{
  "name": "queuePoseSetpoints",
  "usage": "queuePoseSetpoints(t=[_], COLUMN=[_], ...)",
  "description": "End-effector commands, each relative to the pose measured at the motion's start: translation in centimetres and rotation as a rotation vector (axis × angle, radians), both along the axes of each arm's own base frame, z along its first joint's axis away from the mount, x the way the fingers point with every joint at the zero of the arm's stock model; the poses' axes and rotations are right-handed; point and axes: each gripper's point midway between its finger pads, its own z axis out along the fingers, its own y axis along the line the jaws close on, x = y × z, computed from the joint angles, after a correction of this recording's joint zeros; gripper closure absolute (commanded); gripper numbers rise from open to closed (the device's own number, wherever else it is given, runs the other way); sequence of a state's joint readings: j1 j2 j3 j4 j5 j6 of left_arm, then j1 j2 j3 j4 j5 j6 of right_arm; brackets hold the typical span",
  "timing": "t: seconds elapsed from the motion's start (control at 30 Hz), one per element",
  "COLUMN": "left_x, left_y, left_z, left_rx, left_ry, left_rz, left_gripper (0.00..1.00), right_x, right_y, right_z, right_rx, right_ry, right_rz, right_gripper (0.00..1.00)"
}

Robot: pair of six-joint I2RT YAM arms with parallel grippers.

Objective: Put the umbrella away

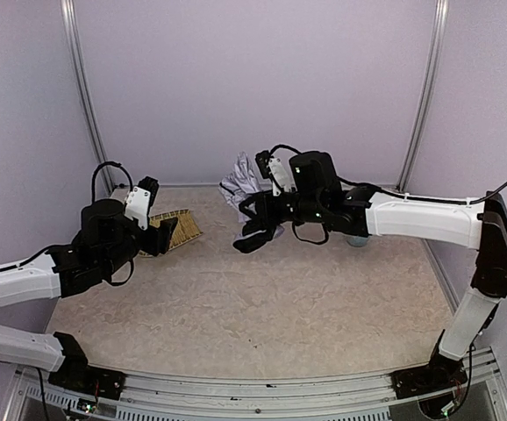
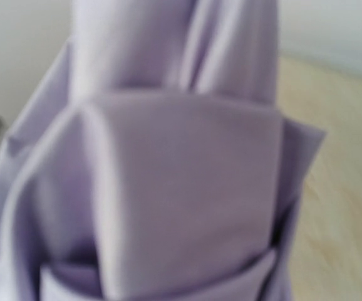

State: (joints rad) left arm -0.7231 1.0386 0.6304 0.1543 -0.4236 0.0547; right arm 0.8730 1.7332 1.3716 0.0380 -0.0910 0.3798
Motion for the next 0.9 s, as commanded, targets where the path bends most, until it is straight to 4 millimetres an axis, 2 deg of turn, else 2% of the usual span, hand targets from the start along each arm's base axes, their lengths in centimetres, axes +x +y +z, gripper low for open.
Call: queuePoseSetpoints(t=[0.0,0.17,0.27,0.4,0.47,0.5,0.53,0.77,0.83,0.87], left_x=[0.2,0.0,-0.1,-0.2,-0.1,-0.2,-0.1,-0.2,-0.2,-0.1], left_y=[-1.3,-1.9,-1.9,-2.1,-2.3,-2.4,-2.4,-2.4,-2.4,-2.4], left_z=[0.3,-0.4,-0.7,-0.7,-0.7,-0.8,-0.8,-0.5,-0.3,-0.1], left_rx=[-0.008,-0.006,-0.003,-0.003,-0.003,-0.001,0.0,0.001,0.0,-0.001], left_ry=[0.019,0.035,0.04,0.041,0.045,0.049,0.051,0.05,0.047,0.043], left_rz=[-0.044,-0.077,-0.081,-0.095,-0.1,-0.103,-0.105,-0.104,-0.101,-0.099], left_gripper=[0.26,0.26,0.26,0.26,0.26,0.26,0.26,0.26,0.26,0.26], right_x=[0.1,-0.9,-1.6,-1.9,-1.3,-0.9,-0.5,2.3,3.7,4.7], right_y=[-5.1,-7.4,-7.7,-6.8,-6.6,-6.5,-6.4,-7.6,-9.1,-10.8], right_z=[-5.2,-10.2,-14.0,-16.1,-15.6,-14.8,-13.9,-4.8,-2.3,-0.5], right_rx=[-0.144,-0.247,-0.275,-0.252,-0.241,-0.234,-0.234,-0.243,-0.23,-0.215], right_ry=[0.227,0.336,0.426,0.496,0.493,0.478,0.46,0.225,0.174,0.142], right_rz=[-0.238,-0.356,-0.39,-0.414,-0.444,-0.451,-0.458,-0.463,-0.454,-0.474], right_gripper=[1.0,1.0,0.99,0.6,0.44,0.1,0.01,0.0,0.0,0.0])
